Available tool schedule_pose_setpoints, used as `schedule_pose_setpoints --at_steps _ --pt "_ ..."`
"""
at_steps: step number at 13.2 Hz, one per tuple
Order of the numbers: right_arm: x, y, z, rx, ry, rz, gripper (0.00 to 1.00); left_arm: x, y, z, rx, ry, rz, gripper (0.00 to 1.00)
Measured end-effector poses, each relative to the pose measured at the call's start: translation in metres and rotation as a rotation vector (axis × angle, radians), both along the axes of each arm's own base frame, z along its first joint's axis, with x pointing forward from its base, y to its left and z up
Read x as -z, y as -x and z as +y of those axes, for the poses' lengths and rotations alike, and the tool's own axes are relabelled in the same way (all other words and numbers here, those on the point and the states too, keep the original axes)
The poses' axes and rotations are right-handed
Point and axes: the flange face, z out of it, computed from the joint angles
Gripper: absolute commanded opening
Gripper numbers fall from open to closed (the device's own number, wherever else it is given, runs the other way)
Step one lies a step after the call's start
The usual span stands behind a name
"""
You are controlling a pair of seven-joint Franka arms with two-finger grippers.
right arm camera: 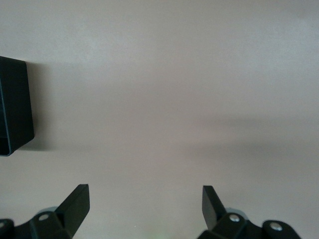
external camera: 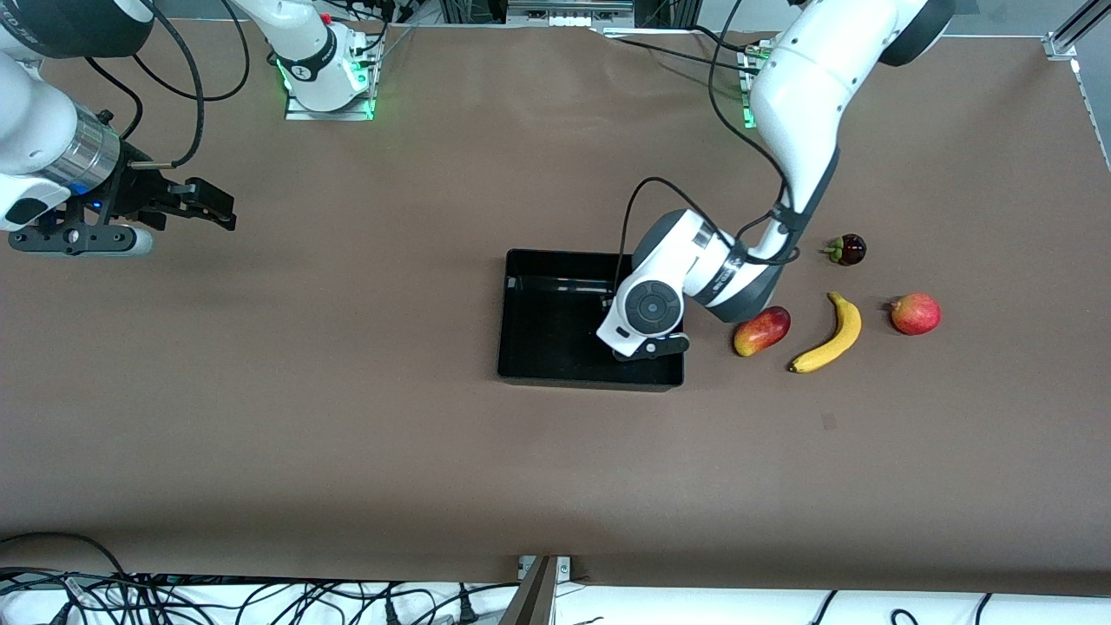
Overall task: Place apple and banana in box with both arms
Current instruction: 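Carry the apple into the black box and open the left gripper, then reach the left gripper to the yellow banana and grasp it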
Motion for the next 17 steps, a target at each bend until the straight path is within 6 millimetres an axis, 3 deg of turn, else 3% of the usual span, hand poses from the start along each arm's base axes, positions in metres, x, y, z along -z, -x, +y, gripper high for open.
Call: schedule_pose_setpoints --at_steps 1,3,5,8,13,17 --pt "0.0 0.0 0.0 -0.001 0.002 -0.003 1.0 -0.031 -0.013 0.017 -0.025 -0.001 -0.018 1.0" --pt "-0.001 -0.001 -0.002 -0.003 0.017 -0.01 1.0 -0.091 -0.038 0.073 -0.083 -0.002 -0.033 1.0" --pt "-0.001 -0.002 -0.002 -0.003 0.019 -0.018 1.0 -0.116 -0.054 0.142 -0.037 0.025 0.008 1.0" --pt "-0.001 -0.003 -0.002 -0.002 0.018 -0.026 1.0 -0.096 -0.069 0.211 0.216 0.022 0.039 1.0" --pt "0.0 -0.003 -0.002 -0.002 0.018 -0.025 1.0 -0.046 -0.078 0.252 0.64 0.053 0.126 1.0" --pt "0.0 -0.004 -0.002 -0.003 0.018 -0.026 1.0 0.009 -0.08 0.305 0.926 0.16 0.09 1.0"
